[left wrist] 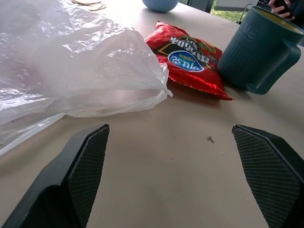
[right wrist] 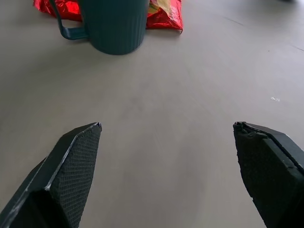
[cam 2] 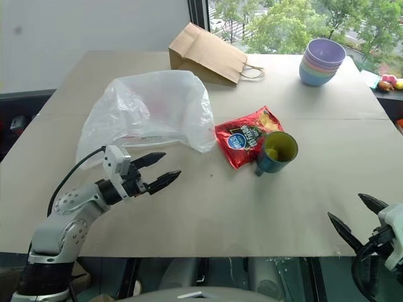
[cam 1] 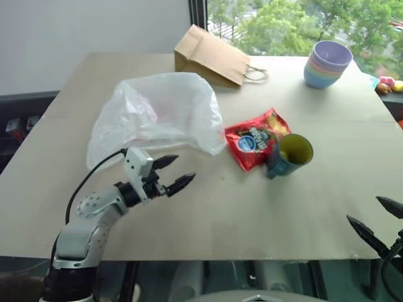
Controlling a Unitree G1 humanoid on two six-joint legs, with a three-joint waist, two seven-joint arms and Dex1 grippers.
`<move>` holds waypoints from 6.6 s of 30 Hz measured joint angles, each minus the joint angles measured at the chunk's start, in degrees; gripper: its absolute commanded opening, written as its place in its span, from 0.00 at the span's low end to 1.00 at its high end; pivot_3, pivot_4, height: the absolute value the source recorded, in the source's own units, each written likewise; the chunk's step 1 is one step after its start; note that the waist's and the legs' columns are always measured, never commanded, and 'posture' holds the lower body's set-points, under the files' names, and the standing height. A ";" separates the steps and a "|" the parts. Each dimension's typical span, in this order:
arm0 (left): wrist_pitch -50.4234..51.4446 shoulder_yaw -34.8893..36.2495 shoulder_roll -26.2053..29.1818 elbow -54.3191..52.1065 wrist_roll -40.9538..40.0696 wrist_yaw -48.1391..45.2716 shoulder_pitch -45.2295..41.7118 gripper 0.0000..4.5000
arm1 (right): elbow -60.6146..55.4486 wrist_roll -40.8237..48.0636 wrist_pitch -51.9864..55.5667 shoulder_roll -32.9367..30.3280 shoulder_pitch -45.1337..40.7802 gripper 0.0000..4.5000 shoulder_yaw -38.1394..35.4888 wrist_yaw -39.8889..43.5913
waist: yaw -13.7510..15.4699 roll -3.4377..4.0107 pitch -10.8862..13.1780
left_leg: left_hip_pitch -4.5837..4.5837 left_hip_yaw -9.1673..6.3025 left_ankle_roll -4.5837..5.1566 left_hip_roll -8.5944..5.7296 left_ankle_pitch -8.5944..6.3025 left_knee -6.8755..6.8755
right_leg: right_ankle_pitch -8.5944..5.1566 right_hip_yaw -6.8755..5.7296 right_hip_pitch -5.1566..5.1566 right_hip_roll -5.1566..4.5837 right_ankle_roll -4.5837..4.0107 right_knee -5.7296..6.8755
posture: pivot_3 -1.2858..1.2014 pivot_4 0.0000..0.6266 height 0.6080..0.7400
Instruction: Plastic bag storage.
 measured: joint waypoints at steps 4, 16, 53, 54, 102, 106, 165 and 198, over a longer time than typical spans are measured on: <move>0.18 0.05 -0.62 2.03 0.86 2.74 -3.26 0.95 | -0.88 0.26 -0.70 -0.18 -2.68 1.00 3.61 -0.79 | 0.14 -0.11 0.06 | 0.07 -0.05 0.01 0.03 0.01 0.17 | 0.00 -0.02 0.09 0.04 0.01 0.08 | 0.52 0.24 1.00; -9.49 -4.72 5.85 29.86 20.02 8.62 -24.80 0.95 | -20.59 9.65 1.55 -7.57 -16.12 1.00 20.62 -3.75 | 0.29 -0.26 0.07 | -0.03 -0.27 0.00 -0.01 0.01 0.15 | 0.02 0.04 0.09 0.30 0.00 0.10 | 0.52 0.24 1.00; 8.51 -1.65 -1.40 43.72 17.98 7.18 -55.15 0.02 | -19.81 17.10 45.72 8.21 -27.70 1.00 29.07 -44.03 | 0.12 -0.71 0.03 | -0.02 -0.42 0.02 0.00 0.03 0.32 | 0.20 0.00 0.17 0.34 0.21 0.28 | 0.52 0.24 1.00; 9.22 -1.82 -1.75 42.73 17.77 7.40 -55.15 0.02 | -18.88 17.39 47.03 10.17 -29.26 1.00 28.54 -46.32 | 0.08 -0.69 0.03 | -0.01 -0.43 0.01 0.00 0.03 0.34 | 0.20 0.01 0.16 0.34 0.20 0.31 | 0.52 0.24 1.00; 38.13 3.86 -8.35 36.21 3.55 17.38 -65.58 0.00 | 16.11 21.68 39.68 9.42 -81.56 0.02 53.43 -13.16 | -1.09 -0.61 0.09 | -0.14 -0.57 0.01 -0.02 0.03 0.16 | 0.34 -0.02 -0.06 0.45 -0.04 0.39 | 0.52 0.24 1.00; 38.89 3.32 -8.59 35.56 3.40 17.72 -65.43 0.00 | 20.48 21.70 38.31 13.01 -85.46 0.02 53.53 -9.40 | -1.16 -0.61 0.09 | -0.29 -0.59 0.00 -0.03 0.03 0.16 | 0.35 -0.04 -0.20 0.41 -0.06 0.43 | 0.52 0.24 1.00; 49.55 18.07 -6.48 19.60 -28.98 36.30 -45.64 0.00 | 7.66 2.64 41.17 9.32 -68.19 0.99 29.87 -31.08 | -0.82 -0.54 0.15 | -0.84 -0.99 -0.62 -0.31 0.43 0.21 | 0.46 -0.22 -0.91 0.21 -0.24 1.05 | 0.52 0.24 1.00; 47.39 18.08 -5.09 16.40 -28.74 34.66 -42.09 0.00 | 48.25 -5.21 23.05 12.20 -69.87 0.01 32.82 -24.77 | -1.63 -0.56 0.13 | -0.78 -0.80 -0.62 -0.13 0.43 0.21 | 0.46 -0.04 -0.88 0.41 -0.23 1.01 | 0.52 0.24 1.00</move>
